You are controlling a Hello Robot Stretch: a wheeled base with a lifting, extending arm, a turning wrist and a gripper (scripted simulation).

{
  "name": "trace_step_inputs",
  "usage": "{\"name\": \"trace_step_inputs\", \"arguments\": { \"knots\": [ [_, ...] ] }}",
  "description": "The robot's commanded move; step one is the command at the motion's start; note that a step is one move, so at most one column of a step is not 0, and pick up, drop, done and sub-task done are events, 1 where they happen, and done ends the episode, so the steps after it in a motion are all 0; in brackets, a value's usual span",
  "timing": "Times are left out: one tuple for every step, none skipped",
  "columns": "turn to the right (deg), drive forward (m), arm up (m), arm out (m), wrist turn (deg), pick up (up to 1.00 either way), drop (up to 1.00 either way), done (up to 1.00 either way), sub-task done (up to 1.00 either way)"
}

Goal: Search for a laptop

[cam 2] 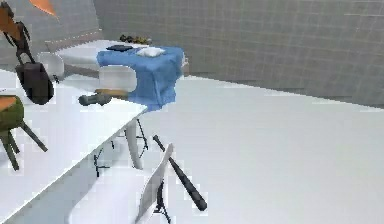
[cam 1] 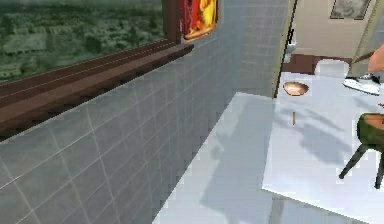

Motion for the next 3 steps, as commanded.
{"name": "trace_step_inputs", "arguments": {
  "knots": [
    [0.0, 0.65, 0.00, 0.00, 0.0, 0.00, 0.00, 0.00, 0.00],
    [27.0, 0.00, 0.00, 0.00, 0.0, 0.00, 0.00, 0.00, 0.00],
    [0.0, 1.00, 0.00, 0.00, 0.0, 0.00, 0.00, 0.00, 0.00]
  ]
}}
